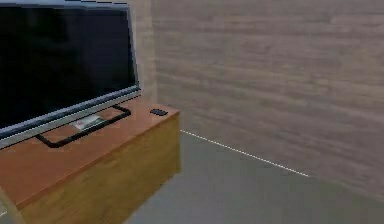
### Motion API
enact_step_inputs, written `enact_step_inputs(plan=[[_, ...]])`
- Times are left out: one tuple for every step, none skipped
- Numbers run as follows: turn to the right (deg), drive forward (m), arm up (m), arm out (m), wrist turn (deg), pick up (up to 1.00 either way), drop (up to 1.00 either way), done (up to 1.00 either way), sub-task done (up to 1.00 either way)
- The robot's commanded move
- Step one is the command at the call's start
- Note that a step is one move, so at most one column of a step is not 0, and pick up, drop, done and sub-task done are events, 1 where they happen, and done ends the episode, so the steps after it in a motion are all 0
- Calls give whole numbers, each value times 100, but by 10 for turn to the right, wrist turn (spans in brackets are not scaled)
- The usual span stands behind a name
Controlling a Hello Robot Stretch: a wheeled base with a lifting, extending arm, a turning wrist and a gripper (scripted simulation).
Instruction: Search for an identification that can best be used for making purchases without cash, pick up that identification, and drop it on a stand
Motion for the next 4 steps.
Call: enact_step_inputs(plan=[[0, 90, 0, 0, 0, 0, 0, 0, 0], [-180, 0, 0, 0, 0, 0, 0, 0, 0], [180, 0, 0, 0, 0, 0, 0, 0, 0], [30, 0, 0, 0, 0, 0, 0, 0, 0]])
